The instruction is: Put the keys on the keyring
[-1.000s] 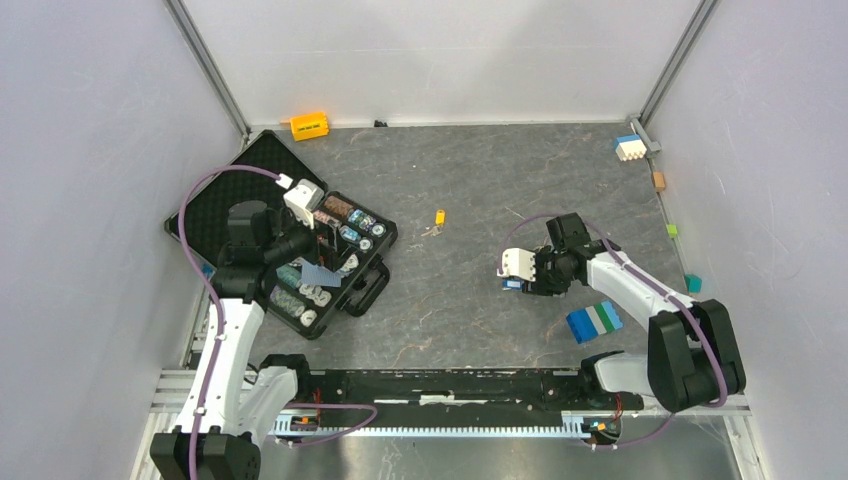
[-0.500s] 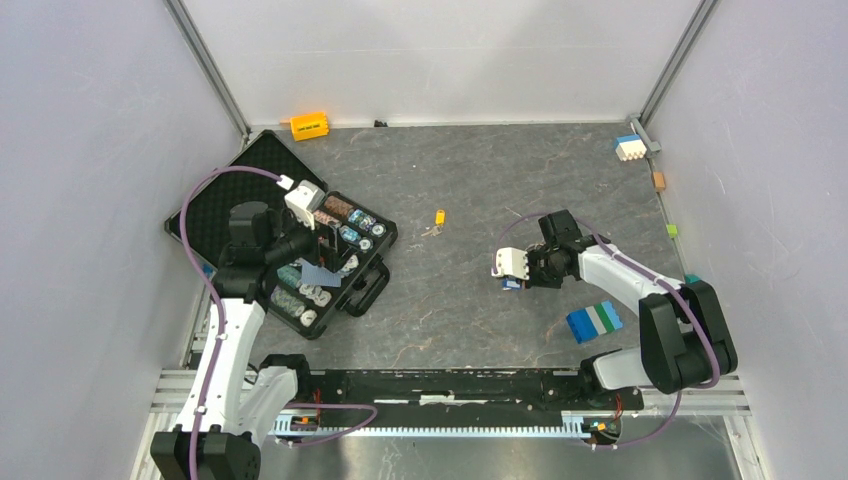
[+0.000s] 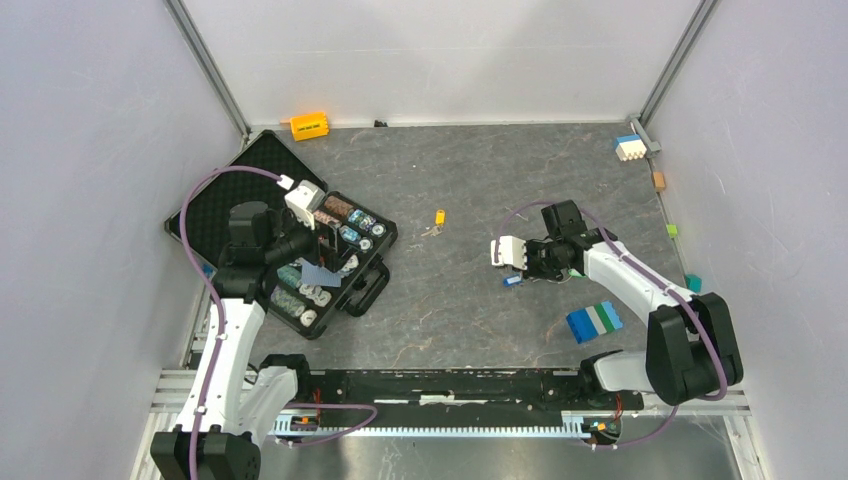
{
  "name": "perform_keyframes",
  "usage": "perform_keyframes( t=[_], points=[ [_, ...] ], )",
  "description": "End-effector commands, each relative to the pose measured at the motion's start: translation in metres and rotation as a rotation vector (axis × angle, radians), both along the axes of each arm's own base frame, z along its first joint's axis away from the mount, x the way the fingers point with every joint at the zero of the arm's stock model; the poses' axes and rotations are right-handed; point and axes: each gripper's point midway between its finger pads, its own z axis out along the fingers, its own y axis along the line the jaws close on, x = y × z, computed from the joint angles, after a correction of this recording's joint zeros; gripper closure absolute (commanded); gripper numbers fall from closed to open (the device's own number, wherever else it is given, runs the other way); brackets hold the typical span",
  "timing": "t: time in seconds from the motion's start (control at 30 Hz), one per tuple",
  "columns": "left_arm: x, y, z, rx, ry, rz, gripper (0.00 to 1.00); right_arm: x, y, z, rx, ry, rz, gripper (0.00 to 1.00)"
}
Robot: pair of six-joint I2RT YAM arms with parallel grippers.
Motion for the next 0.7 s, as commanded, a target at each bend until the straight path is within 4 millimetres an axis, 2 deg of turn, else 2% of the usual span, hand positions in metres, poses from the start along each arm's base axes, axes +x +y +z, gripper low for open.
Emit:
perform_keyframes(
  t=[0.0, 0.13, 0.27, 0.4, 0.53, 0.67],
  points=[
    [0.001, -0.005, 0.010, 0.002, -0.069, -0.047, 0.00, -0.003, 0.002, 0.008, 0.001, -0.001, 0.035, 0.97],
    [0.000, -0.006, 0.010, 0.002, -0.071, -0.049, 0.00, -0.008, -0.010, -0.003, -0.078, 0.028, 0.065, 0.78],
    [0.001, -0.005, 0.009, 0.005, -0.070, -0.047, 0.00, -0.012, -0.018, -0.012, -0.133, 0.064, 0.096, 0.70],
    [0.001, -0.005, 0.009, 0.006, -0.072, -0.045, 0.00, -0.015, -0.022, -0.018, -0.165, 0.085, 0.113, 0.71],
    [0.001, -0.004, 0.009, 0.009, -0.073, -0.045, 0.00, -0.013, -0.024, -0.024, -0.172, 0.069, 0.110, 0.79],
    [0.001, -0.004, 0.009, 0.008, -0.071, -0.045, 0.00, -0.012, -0.024, -0.026, -0.176, 0.069, 0.111, 0.82]
  ],
)
